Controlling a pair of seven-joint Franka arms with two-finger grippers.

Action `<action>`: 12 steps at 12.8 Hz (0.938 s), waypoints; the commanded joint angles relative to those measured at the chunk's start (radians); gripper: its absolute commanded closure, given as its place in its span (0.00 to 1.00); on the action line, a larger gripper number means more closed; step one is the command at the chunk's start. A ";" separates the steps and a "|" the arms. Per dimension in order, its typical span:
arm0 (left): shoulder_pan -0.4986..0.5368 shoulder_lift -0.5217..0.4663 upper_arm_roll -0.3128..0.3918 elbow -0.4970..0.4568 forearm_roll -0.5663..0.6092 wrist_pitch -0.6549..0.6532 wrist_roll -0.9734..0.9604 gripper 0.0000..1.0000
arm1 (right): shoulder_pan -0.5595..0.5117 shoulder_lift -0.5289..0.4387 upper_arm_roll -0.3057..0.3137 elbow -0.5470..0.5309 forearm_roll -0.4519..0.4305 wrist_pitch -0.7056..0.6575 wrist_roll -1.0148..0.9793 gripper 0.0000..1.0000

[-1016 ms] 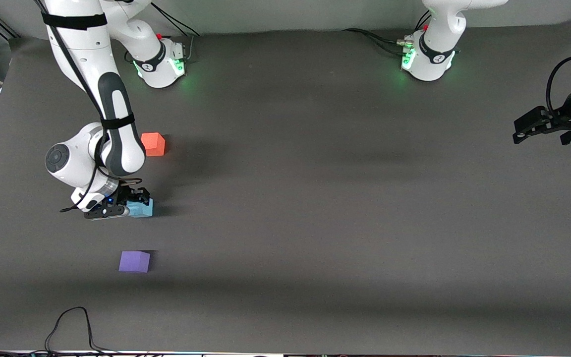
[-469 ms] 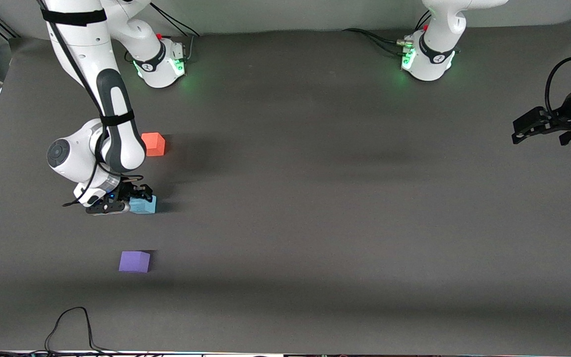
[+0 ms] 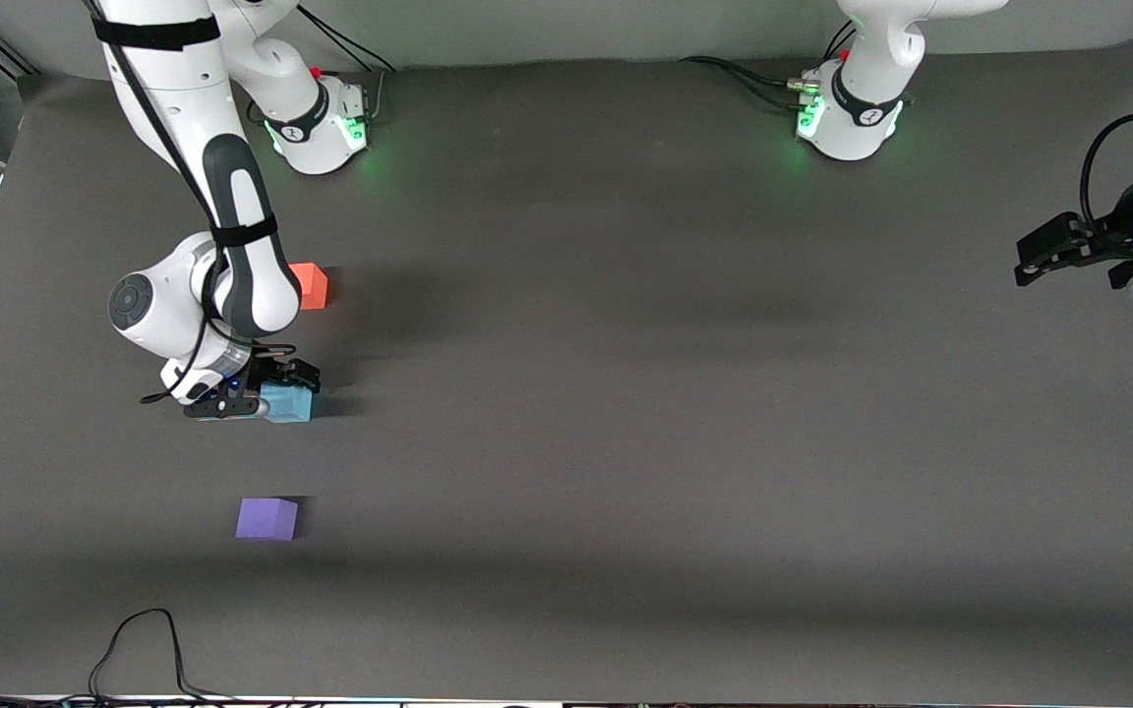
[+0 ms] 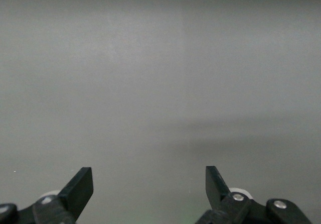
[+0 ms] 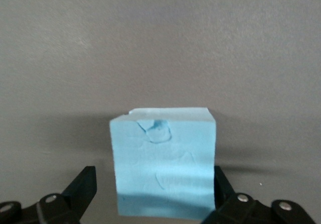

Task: Place blue block between orange and purple blocks
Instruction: 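Open the right gripper and withdraw it from the blue block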

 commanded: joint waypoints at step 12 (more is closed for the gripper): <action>-0.005 -0.004 0.000 -0.006 0.002 0.019 -0.015 0.00 | 0.015 -0.200 -0.174 0.707 -0.558 -0.825 0.251 0.00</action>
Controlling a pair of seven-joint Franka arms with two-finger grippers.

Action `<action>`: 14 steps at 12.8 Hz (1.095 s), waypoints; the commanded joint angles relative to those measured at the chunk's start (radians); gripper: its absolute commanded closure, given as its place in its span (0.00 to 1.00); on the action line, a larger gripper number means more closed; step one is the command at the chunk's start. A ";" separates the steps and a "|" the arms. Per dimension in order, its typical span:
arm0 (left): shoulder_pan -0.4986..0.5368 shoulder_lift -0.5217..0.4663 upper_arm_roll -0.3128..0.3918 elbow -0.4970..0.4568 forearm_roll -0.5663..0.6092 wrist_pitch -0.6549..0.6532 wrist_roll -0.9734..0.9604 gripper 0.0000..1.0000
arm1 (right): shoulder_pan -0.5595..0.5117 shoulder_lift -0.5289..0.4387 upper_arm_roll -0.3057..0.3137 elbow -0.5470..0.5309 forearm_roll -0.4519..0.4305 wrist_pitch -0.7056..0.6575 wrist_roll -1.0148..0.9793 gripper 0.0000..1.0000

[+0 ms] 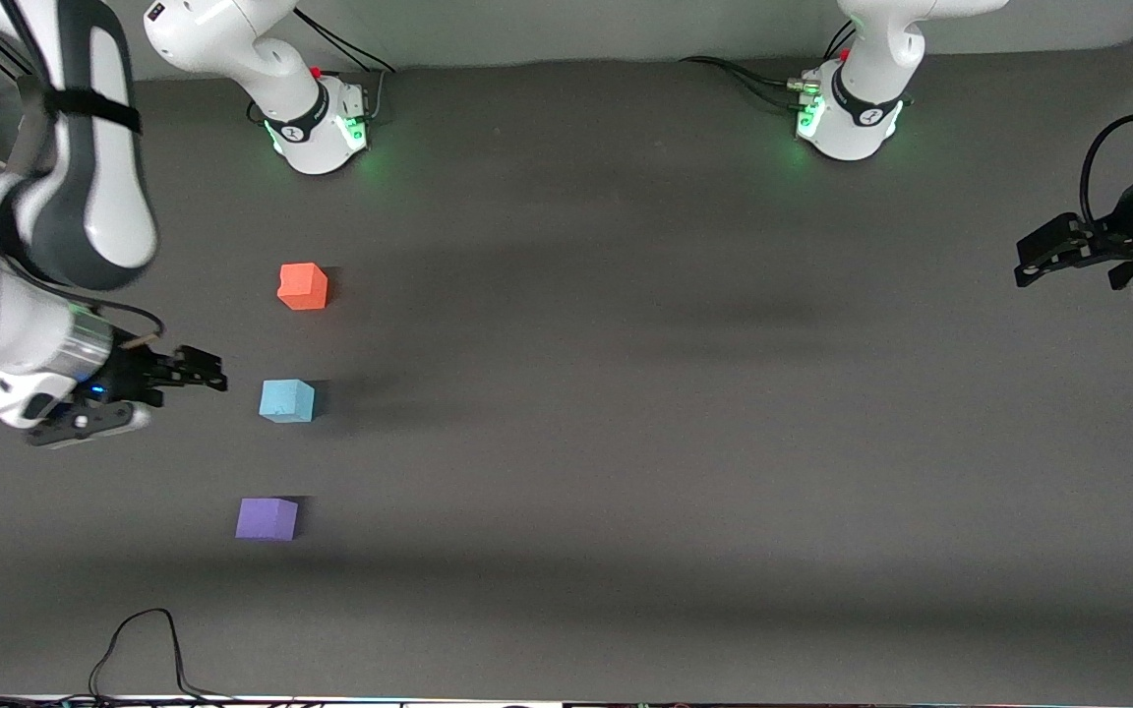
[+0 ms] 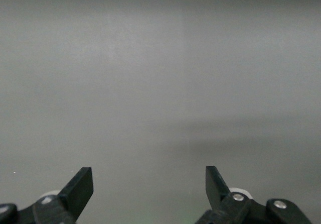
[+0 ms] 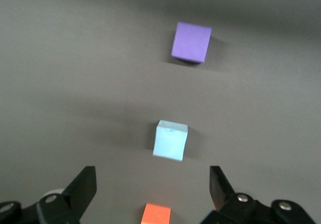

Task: Place blue block between orange and purple blocks
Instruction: 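Open the right gripper and withdraw it from the blue block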

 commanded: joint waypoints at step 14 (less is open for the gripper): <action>-0.005 -0.006 0.000 -0.008 0.002 0.014 -0.020 0.00 | -0.549 -0.256 0.643 0.061 -0.267 -0.209 0.133 0.00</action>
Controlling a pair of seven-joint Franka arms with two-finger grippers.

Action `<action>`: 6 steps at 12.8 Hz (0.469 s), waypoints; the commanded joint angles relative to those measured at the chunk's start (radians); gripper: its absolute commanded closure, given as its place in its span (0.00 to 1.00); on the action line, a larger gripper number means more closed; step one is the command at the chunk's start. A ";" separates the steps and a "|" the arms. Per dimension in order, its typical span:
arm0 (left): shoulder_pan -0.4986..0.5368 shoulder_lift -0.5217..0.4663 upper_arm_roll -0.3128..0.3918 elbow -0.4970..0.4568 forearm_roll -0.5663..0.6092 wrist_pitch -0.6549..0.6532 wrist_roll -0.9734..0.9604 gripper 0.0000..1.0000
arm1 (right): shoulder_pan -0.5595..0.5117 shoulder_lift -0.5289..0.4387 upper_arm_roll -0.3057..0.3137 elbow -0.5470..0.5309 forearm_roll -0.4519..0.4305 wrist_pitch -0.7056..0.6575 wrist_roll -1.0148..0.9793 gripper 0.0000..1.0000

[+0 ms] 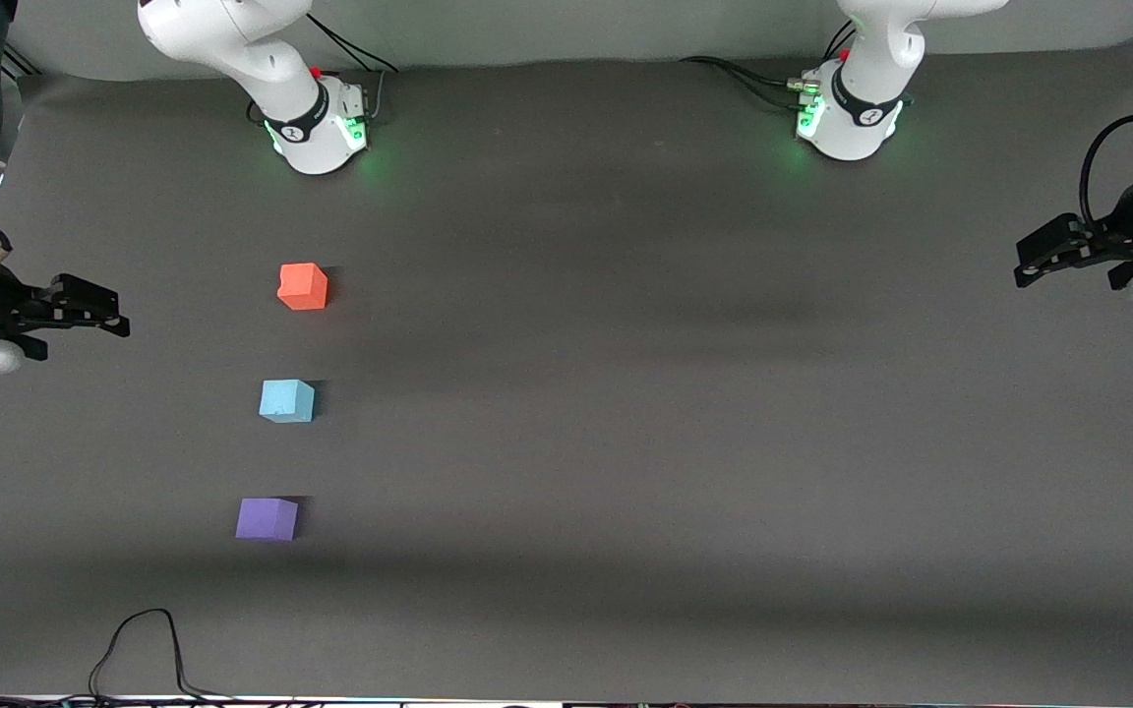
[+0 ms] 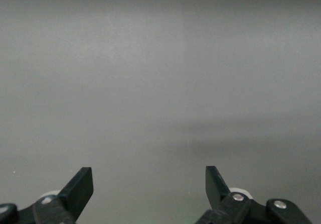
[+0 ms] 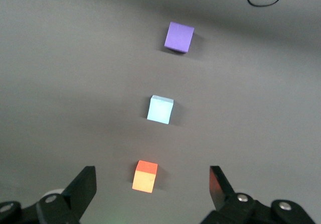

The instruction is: Place blue block between orange and purple blocks

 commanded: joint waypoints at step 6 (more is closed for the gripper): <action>-0.005 -0.005 0.000 -0.008 0.002 0.015 -0.016 0.00 | -0.270 -0.163 0.365 -0.194 -0.053 0.073 0.096 0.00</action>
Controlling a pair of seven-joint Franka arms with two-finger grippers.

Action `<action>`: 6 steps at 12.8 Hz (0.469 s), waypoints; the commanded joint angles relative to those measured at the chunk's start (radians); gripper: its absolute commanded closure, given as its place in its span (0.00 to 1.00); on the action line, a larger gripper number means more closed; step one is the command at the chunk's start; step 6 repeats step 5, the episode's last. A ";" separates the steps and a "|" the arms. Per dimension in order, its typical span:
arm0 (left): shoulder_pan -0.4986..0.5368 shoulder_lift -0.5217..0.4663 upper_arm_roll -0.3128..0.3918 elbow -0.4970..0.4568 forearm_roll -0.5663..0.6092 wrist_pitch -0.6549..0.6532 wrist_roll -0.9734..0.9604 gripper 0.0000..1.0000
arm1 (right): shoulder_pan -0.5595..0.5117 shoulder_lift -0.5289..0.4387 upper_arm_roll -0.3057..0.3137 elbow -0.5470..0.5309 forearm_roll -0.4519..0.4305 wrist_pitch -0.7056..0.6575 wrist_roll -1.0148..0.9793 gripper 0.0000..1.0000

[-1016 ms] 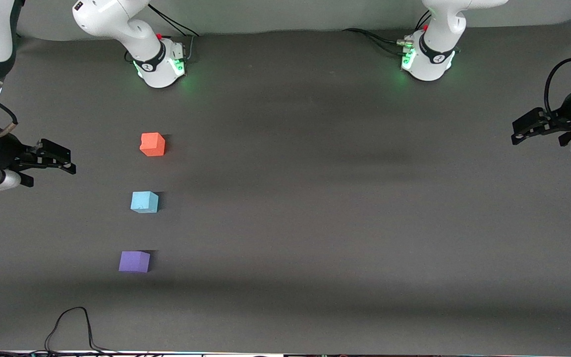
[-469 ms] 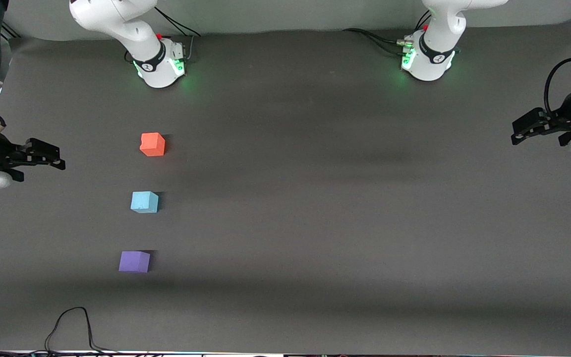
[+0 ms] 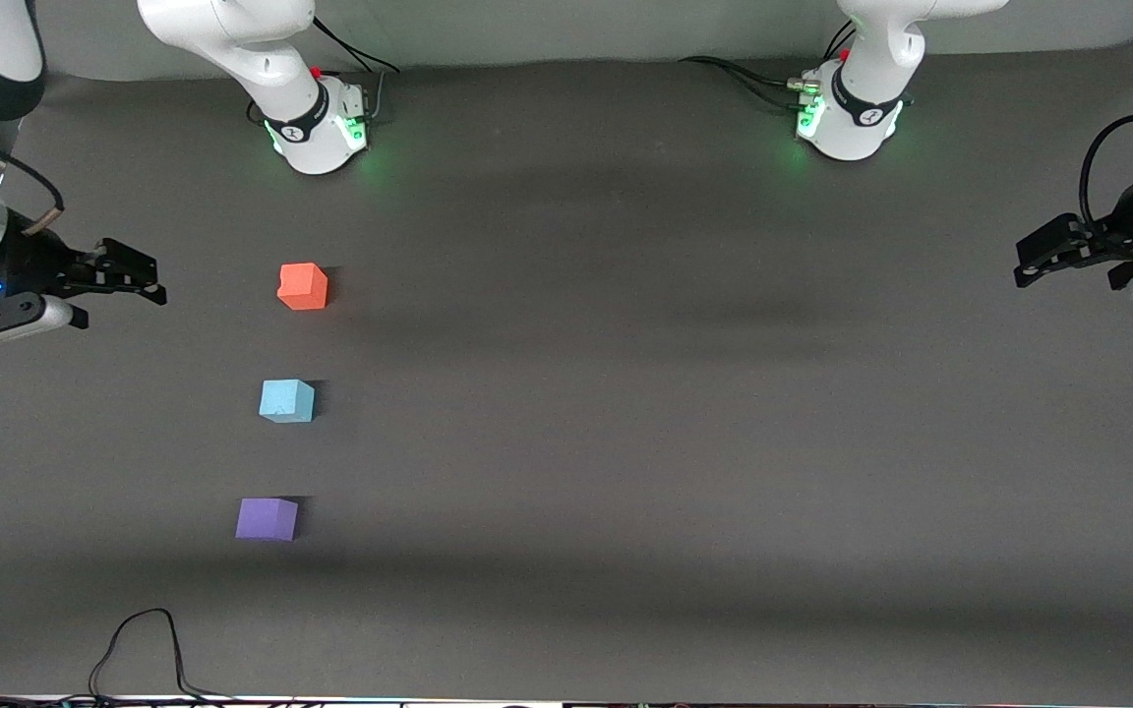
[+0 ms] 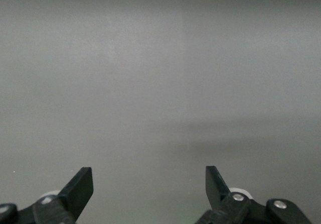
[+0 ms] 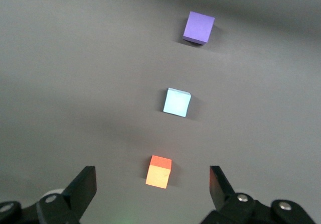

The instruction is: Place blue block between orange and purple blocks

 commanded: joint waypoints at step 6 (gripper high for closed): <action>-0.006 -0.005 0.000 -0.007 0.002 0.017 -0.015 0.00 | 0.005 -0.052 0.020 -0.023 -0.018 -0.014 0.028 0.00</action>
